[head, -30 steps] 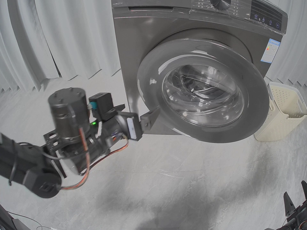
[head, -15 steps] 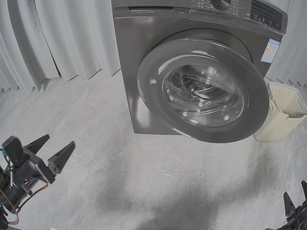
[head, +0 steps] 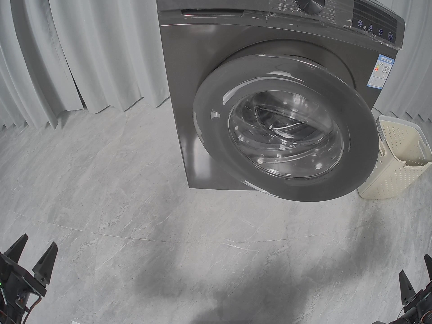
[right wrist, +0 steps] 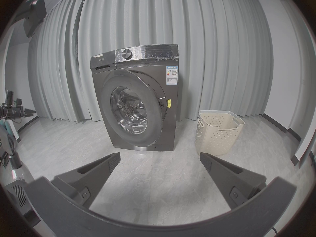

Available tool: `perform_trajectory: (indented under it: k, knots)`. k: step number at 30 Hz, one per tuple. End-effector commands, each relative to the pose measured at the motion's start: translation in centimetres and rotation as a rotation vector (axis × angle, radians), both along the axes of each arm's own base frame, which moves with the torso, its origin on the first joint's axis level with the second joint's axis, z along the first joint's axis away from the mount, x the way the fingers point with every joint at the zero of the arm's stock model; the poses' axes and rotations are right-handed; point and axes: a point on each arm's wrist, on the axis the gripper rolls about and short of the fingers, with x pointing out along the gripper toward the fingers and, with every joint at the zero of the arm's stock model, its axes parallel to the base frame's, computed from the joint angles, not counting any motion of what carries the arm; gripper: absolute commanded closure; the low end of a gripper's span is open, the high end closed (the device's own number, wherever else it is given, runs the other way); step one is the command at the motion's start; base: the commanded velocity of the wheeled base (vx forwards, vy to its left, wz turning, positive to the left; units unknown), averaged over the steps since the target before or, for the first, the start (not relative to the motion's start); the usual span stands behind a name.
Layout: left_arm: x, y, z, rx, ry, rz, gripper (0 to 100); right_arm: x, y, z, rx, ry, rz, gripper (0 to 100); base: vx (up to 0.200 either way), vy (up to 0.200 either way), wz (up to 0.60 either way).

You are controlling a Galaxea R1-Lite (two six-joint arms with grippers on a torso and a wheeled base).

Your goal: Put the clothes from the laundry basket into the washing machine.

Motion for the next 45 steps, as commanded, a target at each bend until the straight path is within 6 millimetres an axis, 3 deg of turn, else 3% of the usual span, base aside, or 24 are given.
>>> perform_trajectory:
  k: [1, 7, 13, 17, 39, 45]
  knots:
    - [-3.9, 0.6, -2.3, -0.002, -0.081, 0.052, 0, 0.0, 0.0, -0.5, -0.001, 0.004, 0.000, 0, 0.000, 0.000, 0.00]
    - [-5.4, 0.6, -4.7, 0.026, -0.020, 0.012, 0, 0.0, 0.0, -0.5, -0.001, 0.006, 0.000, 0, 0.000, 0.000, 0.00]
    - [-5.3, 0.6, -4.6, 0.003, -0.017, 0.028, 0, 0.0, 0.0, -0.5, -0.001, 0.004, 0.000, 0, 0.000, 0.000, 0.00]
    - [-5.5, 0.5, -4.7, 0.041, -0.030, 0.168, 0, 0.0, 0.0, -0.5, 0.001, 0.004, 0.000, 0, 0.000, 0.000, 0.00]
    - [-6.0, 0.4, -5.6, 0.151, -0.033, 0.054, 0, 0.0, 0.0, -0.5, 0.001, 0.006, -0.002, 0, 0.000, 0.000, 0.00]
    - [-6.0, 0.4, -5.6, 0.148, -0.036, 0.056, 0, 0.0, 0.0, -0.5, 0.001, 0.006, -0.002, 0, 0.000, -0.200, 0.00]
